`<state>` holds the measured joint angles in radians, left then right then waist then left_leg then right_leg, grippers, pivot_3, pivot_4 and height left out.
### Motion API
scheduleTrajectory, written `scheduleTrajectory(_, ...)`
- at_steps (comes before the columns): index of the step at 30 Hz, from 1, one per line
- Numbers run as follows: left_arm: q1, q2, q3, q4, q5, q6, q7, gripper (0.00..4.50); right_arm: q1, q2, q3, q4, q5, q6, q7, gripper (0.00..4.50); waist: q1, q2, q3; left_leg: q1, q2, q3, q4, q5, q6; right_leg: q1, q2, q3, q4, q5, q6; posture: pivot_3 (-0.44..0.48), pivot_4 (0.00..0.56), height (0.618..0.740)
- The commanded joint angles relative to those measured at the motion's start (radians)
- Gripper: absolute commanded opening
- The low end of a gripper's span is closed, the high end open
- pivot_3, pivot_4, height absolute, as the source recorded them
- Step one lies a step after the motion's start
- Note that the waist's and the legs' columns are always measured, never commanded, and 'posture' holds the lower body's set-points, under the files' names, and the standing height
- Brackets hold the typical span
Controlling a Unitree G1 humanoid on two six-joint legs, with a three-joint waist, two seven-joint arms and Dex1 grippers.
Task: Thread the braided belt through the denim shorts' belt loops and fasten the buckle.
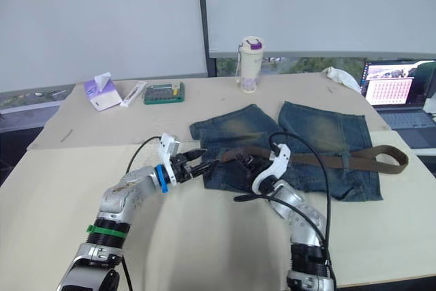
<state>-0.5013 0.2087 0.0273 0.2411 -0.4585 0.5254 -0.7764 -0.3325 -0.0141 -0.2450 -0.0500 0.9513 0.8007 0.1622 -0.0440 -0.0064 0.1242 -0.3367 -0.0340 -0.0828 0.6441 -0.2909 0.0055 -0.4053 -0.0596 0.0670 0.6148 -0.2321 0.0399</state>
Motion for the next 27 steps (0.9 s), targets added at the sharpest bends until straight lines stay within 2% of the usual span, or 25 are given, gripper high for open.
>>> scheduleTrajectory(1,-0.025,-0.029,0.054,0.006,-0.080,0.096,0.035,4.46,0.012,0.004,0.017,-0.050,0.028,0.001,0.049,0.00,0.003,0.000,0.000,0.000,0.000,0.000,0.000,0.000,0.000,0.000,0.000,0.000,0.000,0.000,0.000,0.000,0.150,0.740)
scheduleTrajectory(3,-0.032,-0.044,0.078,0.024,-0.113,0.147,0.050,4.46,0.019,-0.006,0.037,-0.046,-0.010,0.003,0.037,0.00,0.004,0.000,0.000,0.000,-0.001,0.000,0.000,0.000,0.000,0.000,-0.001,0.000,0.000,0.000,0.000,0.000,0.150,0.740)
scheduleTrajectory(9,-0.015,-0.029,0.041,0.017,-0.070,0.117,0.038,4.46,0.006,-0.092,0.195,0.027,-0.306,-0.037,-0.056,0.00,0.001,0.000,-0.003,0.001,-0.001,0.000,0.000,0.000,0.000,0.000,0.000,0.000,0.000,0.000,0.000,0.000,0.150,0.740)
scheduleTrajectory(18,0.016,-0.021,0.032,-0.009,-0.063,0.106,0.053,4.46,-0.019,-0.048,0.200,0.013,-0.345,-0.046,-0.032,0.00,0.004,-0.001,-0.006,0.001,-0.001,0.000,0.001,0.000,0.000,0.001,-0.001,0.000,-0.001,0.000,0.000,0.000,0.150,0.740)
scheduleTrajectory(23,0.013,-0.037,0.034,0.031,-0.036,0.069,0.074,4.46,-0.001,-0.035,0.197,0.043,-0.379,-0.066,-0.015,0.00,0.004,-0.002,-0.006,0.001,-0.001,0.000,0.000,0.000,0.000,0.001,-0.001,0.000,-0.001,0.000,0.000,0.000,0.150,0.740)
scheduleTrajectory(27,0.000,-0.048,0.046,0.076,-0.030,0.043,0.089,4.46,0.003,-0.088,0.274,0.042,-0.489,-0.112,0.011,0.00,0.003,-0.003,-0.007,0.001,-0.001,0.000,0.000,0.000,0.000,0.001,-0.001,0.000,-0.001,0.000,0.000,0.000,0.150,0.740)
